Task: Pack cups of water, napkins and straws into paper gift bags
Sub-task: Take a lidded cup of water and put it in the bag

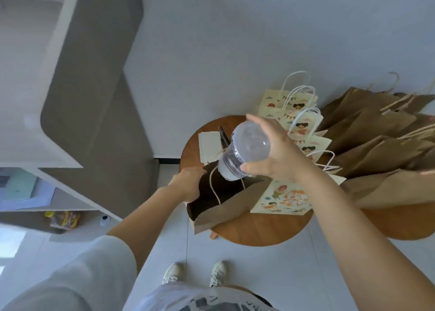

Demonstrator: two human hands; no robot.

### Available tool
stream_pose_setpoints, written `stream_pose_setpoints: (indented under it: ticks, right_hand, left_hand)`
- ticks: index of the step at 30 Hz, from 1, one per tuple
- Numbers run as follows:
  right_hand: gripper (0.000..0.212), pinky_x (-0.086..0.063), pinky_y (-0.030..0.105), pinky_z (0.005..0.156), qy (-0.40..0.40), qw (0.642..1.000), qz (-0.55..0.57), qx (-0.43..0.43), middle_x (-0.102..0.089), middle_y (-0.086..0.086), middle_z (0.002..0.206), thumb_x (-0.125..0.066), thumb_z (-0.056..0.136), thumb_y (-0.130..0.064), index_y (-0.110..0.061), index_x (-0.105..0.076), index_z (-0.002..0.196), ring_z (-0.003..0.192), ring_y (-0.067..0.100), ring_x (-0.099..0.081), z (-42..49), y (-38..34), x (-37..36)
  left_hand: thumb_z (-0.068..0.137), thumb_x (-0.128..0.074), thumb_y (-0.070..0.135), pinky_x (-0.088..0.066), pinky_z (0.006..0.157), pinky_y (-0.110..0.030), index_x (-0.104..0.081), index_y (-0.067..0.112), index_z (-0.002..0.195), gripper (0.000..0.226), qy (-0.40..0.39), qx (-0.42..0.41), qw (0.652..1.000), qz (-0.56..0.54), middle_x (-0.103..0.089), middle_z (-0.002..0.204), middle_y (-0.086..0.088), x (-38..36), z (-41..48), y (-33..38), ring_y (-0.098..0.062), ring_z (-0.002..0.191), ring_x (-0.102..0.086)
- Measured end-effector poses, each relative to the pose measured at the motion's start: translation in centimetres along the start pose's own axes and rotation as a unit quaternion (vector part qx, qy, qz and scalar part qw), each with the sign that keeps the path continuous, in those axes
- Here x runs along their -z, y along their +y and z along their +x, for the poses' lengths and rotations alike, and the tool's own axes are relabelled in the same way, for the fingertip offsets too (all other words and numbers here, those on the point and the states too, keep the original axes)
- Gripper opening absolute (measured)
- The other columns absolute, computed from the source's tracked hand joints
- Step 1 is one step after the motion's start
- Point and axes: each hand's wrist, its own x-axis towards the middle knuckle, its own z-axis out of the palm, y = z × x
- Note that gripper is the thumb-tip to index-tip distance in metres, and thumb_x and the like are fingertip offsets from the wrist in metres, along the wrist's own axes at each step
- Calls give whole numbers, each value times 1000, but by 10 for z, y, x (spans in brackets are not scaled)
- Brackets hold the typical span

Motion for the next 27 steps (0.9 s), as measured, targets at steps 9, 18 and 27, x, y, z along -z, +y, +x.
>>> stream_pose_setpoints:
  ticks: [9,18,27]
  right_hand:
    - [98,-34,30,91,-16,999,33,-4,-31,-15,130,-75,55,-40,-36,-27,140,124,11,-31,11,41,2]
    - [98,-36,28,86,58,995,80,-3,-32,-13,127,-72,52,-41,-33,-28,139,119,10,-34,32,36,9]
    - [97,-39,33,95,-47,996,-66,-43,-30,-3,141,-79,65,-44,-24,-23,142,128,18,-32,52,44,-63]
  left_hand:
    - [62,-74,65,-6,114,-60,-5,22,152,121,5,61,982,178,-1,160,0,-13,2,11,-27,147,4]
    - [50,-62,86,10,108,-64,2,20,152,137,15,68,979,189,6,160,-1,-19,8,16,-29,146,14]
    - [53,-61,85,9,109,-64,6,18,152,137,5,43,980,195,9,160,-3,-11,8,11,-28,145,16]
